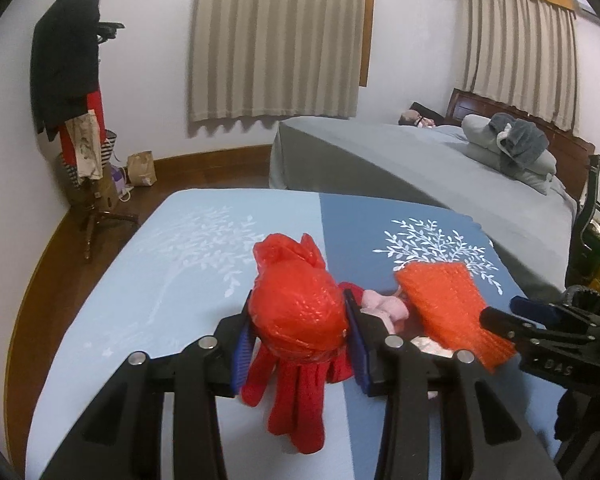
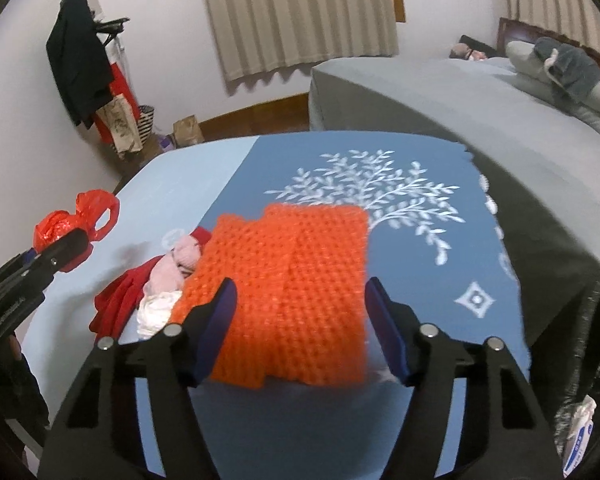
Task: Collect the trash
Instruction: 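Grasp the orange foam net with the right tool while the left tool holds the red bag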
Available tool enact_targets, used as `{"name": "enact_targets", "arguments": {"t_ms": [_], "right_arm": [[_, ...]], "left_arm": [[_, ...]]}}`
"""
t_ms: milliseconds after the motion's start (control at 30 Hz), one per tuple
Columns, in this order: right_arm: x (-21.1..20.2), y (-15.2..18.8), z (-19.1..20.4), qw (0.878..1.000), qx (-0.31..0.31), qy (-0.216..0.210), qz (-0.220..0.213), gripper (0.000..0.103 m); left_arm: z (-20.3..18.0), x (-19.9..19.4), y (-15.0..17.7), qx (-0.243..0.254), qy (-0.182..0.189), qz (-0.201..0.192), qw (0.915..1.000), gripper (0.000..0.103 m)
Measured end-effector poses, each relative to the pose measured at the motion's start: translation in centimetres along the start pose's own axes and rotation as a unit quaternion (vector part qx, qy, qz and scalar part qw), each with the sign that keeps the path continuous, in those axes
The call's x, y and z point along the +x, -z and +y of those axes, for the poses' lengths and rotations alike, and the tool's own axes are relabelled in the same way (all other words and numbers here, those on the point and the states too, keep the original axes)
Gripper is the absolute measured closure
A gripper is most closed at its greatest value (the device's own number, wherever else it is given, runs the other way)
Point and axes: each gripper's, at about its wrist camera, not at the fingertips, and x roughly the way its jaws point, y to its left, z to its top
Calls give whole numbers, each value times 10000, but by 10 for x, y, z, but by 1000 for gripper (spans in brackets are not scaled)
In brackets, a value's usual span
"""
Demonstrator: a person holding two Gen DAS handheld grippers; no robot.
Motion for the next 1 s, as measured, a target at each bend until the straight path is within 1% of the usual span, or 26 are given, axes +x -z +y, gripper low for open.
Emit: {"name": "enact_targets", "arguments": {"t_ms": [133, 300, 333, 367, 467, 500, 767, 1000], "right_arm": [[9, 1, 7, 9999, -46, -53, 125, 46], [21, 5, 17, 9992, -171, -163, 326, 60], [23, 6, 19, 9989, -193, -215, 375, 65], [23, 6, 19, 9987, -203, -245, 393, 73], [22, 7, 23, 9980, -259, -395, 413, 87], [21, 6, 24, 9979, -261, -437, 397, 89], [1, -3, 23, 9977, -243, -596, 187, 91], [-21, -11, 12, 9985, -131, -530, -71, 91]], "left_arm": [[6, 0, 5, -50, -20, 40, 10000, 62], [10, 1, 8, -119, -17, 69, 9999, 62], [11, 0, 9, -129, -15, 76, 9999, 62], [12, 0, 9, -134, -16, 80, 9999, 62], [13, 0, 10, -169, -25, 89, 9998, 62], [14, 0, 9, -175, -31, 93, 9998, 62], [9, -6, 7, -174, -27, 59, 9998, 62], [-5, -14, 7, -110, 62, 10, 9999, 62]]}}
